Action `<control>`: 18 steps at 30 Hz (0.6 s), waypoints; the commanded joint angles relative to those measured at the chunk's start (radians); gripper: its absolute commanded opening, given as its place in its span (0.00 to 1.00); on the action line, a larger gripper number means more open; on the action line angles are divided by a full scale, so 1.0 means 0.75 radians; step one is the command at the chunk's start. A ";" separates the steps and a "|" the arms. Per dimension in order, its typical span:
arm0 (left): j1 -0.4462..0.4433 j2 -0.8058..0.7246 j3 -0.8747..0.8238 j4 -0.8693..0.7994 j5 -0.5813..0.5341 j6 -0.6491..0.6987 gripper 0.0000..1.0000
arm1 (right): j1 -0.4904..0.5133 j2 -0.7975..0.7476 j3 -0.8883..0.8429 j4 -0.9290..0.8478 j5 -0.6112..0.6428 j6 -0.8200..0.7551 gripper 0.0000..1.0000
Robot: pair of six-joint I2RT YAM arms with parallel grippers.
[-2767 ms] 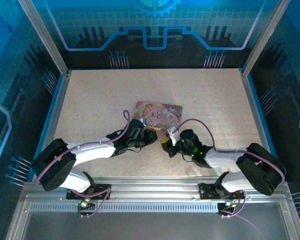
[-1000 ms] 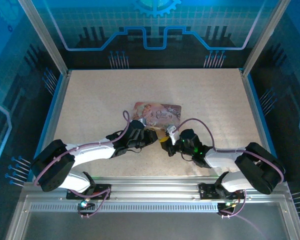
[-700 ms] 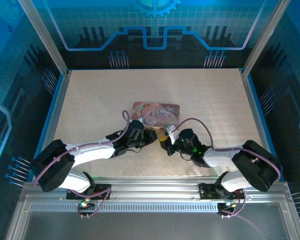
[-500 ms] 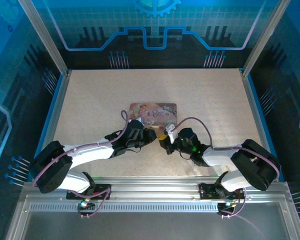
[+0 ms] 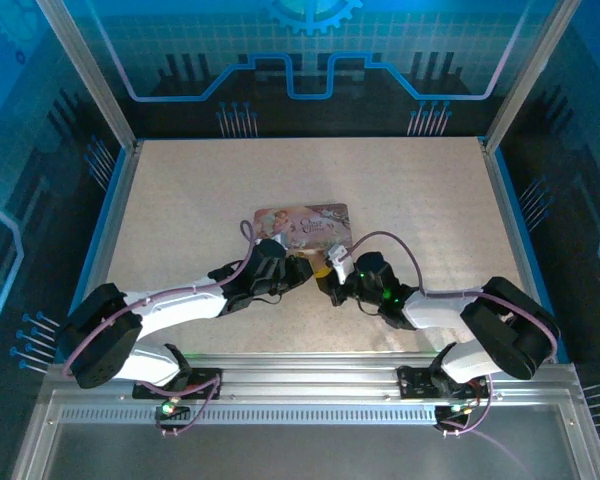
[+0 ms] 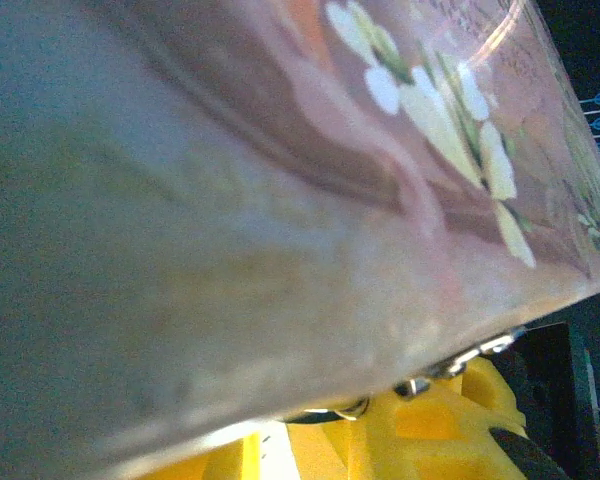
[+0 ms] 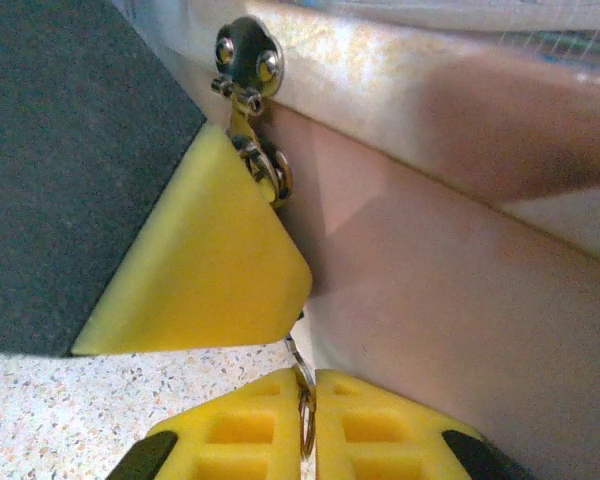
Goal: Unlock a padlock with a key
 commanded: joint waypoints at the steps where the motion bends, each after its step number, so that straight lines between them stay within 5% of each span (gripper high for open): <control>1: -0.048 -0.033 0.040 0.037 0.185 -0.009 0.07 | -0.025 0.002 0.111 0.192 -0.085 0.023 0.10; 18: -0.045 0.021 0.015 0.123 0.219 -0.031 0.07 | -0.101 0.107 0.144 0.349 -0.215 0.189 0.09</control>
